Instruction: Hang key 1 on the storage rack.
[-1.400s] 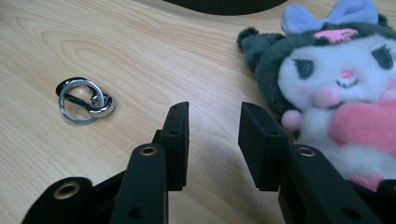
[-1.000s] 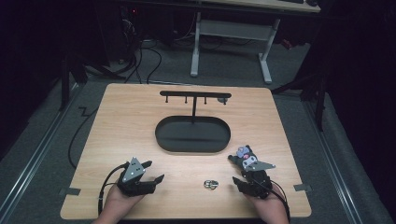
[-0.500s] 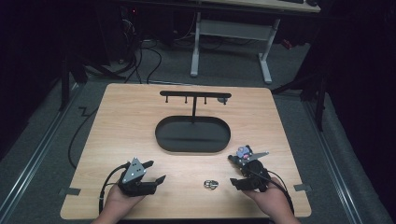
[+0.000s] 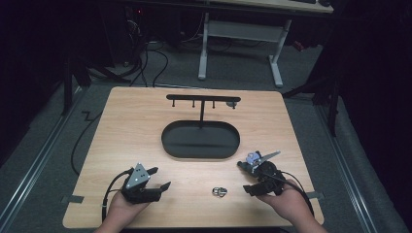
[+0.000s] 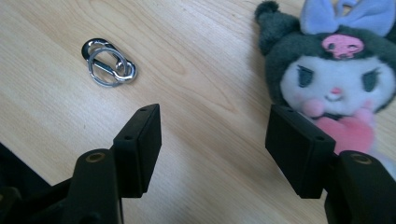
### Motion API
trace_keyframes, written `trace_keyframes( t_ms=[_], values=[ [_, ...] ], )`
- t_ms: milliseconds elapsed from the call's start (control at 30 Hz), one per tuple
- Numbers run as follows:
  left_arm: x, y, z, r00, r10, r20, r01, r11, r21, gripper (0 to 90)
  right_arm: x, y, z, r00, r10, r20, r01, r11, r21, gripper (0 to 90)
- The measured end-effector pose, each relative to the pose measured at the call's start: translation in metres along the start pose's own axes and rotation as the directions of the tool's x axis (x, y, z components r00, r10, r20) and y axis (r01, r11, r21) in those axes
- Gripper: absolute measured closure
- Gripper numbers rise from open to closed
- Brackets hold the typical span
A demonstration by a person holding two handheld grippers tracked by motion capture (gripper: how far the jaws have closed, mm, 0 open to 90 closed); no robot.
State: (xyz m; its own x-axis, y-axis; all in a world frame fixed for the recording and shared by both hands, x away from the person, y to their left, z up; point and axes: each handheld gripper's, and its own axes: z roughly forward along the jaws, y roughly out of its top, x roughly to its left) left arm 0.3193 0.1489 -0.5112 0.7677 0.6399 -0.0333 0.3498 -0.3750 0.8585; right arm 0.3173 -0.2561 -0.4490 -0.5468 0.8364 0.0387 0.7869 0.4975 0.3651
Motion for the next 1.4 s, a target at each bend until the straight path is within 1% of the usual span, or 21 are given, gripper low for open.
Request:
trace_keyframes(
  t_ms=[100,200,233,267,400,633,700,833,933,1033,1200,1333,1400],
  values=[
    [0.000,0.000,-0.001,1.0000,0.000,0.000,0.000,1.0000,-0.003,29.6,-0.004,0.001,-0.006,0.9999,0.003,0.017,-0.003,1.000,0.018,35.7],
    [-0.001,0.000,-0.001,1.0000,0.002,0.005,-0.002,1.0000,-0.006,29.6,-0.011,0.002,-0.011,0.9995,0.010,0.031,-0.011,1.000,0.020,34.4],
    [-0.001,0.000,-0.001,1.0000,0.005,0.006,-0.005,1.0000,-0.003,29.6,-0.012,0.002,-0.013,0.9990,0.025,0.036,-0.026,0.999,0.026,34.1],
    [-0.001,0.000,-0.001,0.9999,0.007,0.008,-0.007,1.0000,0.000,29.6,-0.015,0.002,-0.014,0.9991,0.025,0.035,-0.025,0.999,0.024,33.7],
    [-0.001,0.000,0.000,0.9999,0.013,0.010,-0.013,0.9999,0.005,29.6,-0.026,0.001,-0.019,0.9974,0.058,0.044,-0.059,0.998,0.024,31.2],
    [-0.002,0.000,0.000,0.9997,0.021,0.014,-0.021,0.9997,0.009,29.3,-0.043,-0.002,-0.021,0.9936,0.089,0.070,-0.091,0.996,0.025,26.5],
    [-0.002,0.000,0.001,0.9996,0.024,0.015,-0.024,0.9996,0.011,29.3,-0.047,-0.004,-0.020,0.9925,0.093,0.079,-0.096,0.995,0.029,26.1],
    [-0.002,-0.001,0.002,0.9994,0.026,0.025,-0.027,0.9995,0.020,29.3,-0.052,-0.007,-0.016,0.9922,0.083,0.092,-0.087,0.995,0.042,27.3],
    [-0.003,-0.001,0.003,0.9991,0.030,0.030,-0.031,0.9992,0.025,29.3,-0.055,-0.009,-0.012,0.9912,0.096,0.091,-0.101,0.994,0.052,27.5],
    [-0.003,-0.001,0.003,0.9991,0.030,0.031,-0.031,0.9992,0.025,29.3,-0.057,-0.010,-0.006,0.9916,0.105,0.076,-0.109,0.992,0.057,27.6],
    [-0.003,-0.001,0.004,0.9989,0.035,0.031,-0.036,0.9990,0.027,29.3,-0.058,-0.009,0.003,0.9918,0.108,0.068,-0.113,0.991,0.066,27.6],
    [-0.003,-0.002,0.004,0.9987,0.039,0.032,-0.040,0.9987,0.031,29.3,-0.057,-0.010,0.013,0.9926,0.103,0.065,-0.108,0.990,0.086,27.7],
    [-0.003,-0.002,0.004,0.9986,0.041,0.033,-0.042,0.9986,0.031,29.3,-0.058,-0.010,0.017,0.9923,0.115,0.046,-0.119,0.988,0.093,28.1]
  ],
)
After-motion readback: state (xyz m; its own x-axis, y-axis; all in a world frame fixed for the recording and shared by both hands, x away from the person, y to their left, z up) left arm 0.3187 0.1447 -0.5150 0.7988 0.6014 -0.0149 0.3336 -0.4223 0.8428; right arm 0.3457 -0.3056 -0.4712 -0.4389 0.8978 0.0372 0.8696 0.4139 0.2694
